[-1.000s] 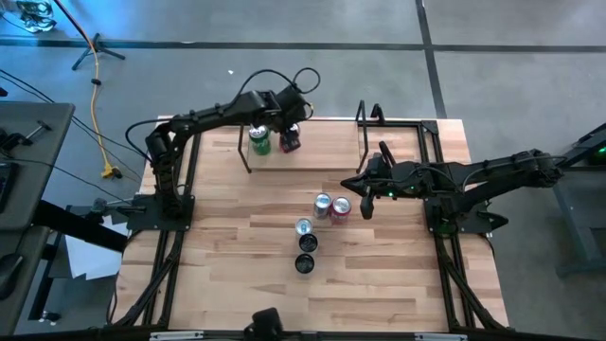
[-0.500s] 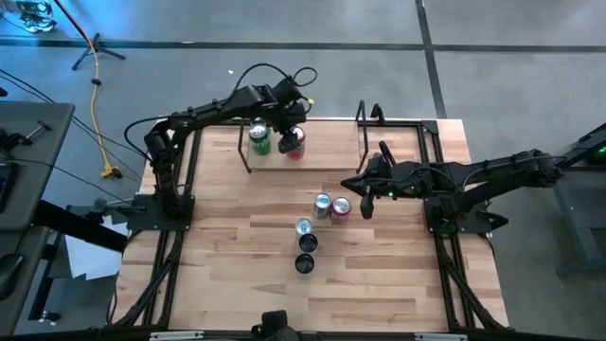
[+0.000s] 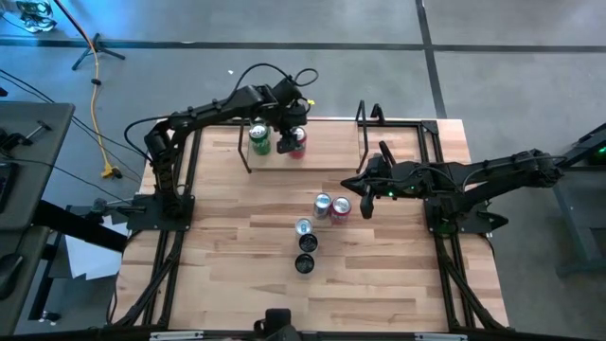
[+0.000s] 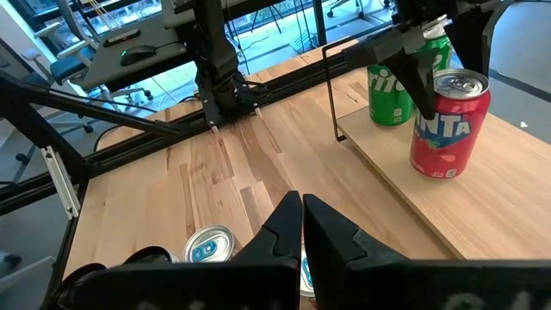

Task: Place canned beverage on shelf
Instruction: Put the left red soda can on the shelf

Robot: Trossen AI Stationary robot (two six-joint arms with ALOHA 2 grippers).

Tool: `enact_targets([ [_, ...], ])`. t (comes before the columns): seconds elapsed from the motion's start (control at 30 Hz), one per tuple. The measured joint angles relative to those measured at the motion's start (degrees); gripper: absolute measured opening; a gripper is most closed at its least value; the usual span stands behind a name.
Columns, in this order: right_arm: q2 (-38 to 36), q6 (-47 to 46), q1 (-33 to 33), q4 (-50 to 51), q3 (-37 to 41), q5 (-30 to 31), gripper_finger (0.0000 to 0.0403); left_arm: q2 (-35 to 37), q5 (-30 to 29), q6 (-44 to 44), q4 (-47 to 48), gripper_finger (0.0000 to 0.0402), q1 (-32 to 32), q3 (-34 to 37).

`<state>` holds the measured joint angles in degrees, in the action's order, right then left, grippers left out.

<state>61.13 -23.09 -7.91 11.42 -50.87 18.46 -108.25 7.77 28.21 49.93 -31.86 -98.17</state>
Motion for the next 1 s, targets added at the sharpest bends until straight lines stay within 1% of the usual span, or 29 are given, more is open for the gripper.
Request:
enact_targets([
  [0.63, 0.0, 0.6, 0.0, 0.0, 0.0, 0.0, 0.0, -0.1, 0.0, 0.0, -0.1, 0.0227, 0.0, 0.0],
  [1.0, 0.0, 0.6, 0.0, 0.0, 0.0, -0.7, 0.0, -2.3, -0.8, -2.0, -0.8, 0.0228, 0.2, -0.3],
])
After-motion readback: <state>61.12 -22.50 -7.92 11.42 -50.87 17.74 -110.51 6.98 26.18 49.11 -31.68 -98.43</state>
